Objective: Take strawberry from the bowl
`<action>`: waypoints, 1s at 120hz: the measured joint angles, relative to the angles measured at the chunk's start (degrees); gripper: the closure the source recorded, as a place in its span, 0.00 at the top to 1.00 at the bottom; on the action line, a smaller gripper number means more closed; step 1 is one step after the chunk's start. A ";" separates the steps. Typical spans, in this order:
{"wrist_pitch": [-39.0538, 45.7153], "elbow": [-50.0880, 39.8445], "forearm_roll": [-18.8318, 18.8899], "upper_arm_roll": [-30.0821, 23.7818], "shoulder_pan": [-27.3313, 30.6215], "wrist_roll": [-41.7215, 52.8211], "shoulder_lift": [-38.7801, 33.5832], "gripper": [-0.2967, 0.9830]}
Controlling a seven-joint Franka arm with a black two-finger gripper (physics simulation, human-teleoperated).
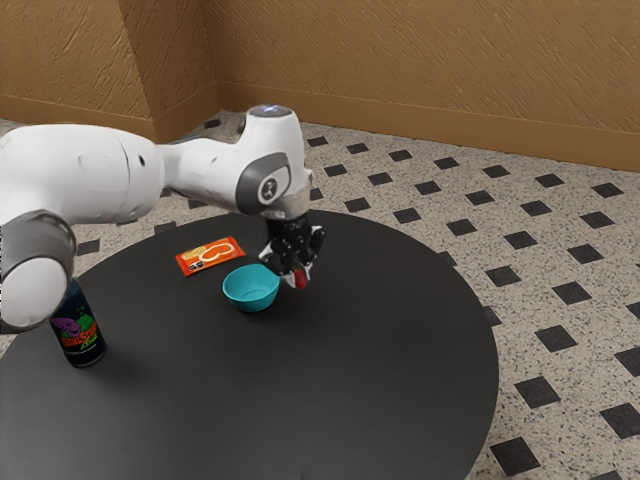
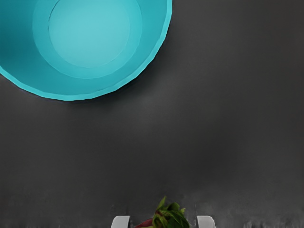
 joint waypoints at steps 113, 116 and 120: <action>0.23 0.98 -1.77 -0.61 -11.63 -0.09 5.82 0.60; -0.19 0.96 -1.73 -0.53 -11.64 -0.02 4.98 0.61; -0.96 0.98 -1.67 -0.45 -11.63 0.13 3.28 0.63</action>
